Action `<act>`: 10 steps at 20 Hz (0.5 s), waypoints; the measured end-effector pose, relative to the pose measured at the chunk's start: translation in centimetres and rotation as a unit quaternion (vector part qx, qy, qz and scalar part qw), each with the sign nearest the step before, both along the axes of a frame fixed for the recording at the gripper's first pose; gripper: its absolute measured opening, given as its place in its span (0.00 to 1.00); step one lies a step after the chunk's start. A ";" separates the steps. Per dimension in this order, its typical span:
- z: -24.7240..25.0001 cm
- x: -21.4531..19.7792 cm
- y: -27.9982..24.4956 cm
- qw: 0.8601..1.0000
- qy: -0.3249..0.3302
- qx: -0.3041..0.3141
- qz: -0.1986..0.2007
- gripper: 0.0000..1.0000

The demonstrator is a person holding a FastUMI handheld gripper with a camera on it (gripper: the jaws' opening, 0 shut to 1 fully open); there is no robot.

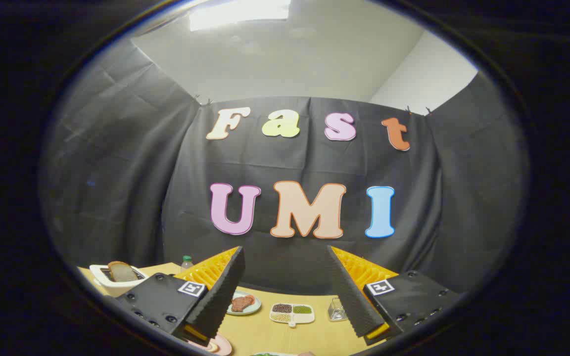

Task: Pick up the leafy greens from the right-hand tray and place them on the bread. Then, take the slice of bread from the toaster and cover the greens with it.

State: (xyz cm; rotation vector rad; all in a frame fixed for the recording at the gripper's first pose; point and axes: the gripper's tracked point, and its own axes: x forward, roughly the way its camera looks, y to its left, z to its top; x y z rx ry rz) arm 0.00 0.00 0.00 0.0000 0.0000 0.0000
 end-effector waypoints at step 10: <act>-1.3 0.3 -1.7 1.000 0.013 0.015 -0.015 1.00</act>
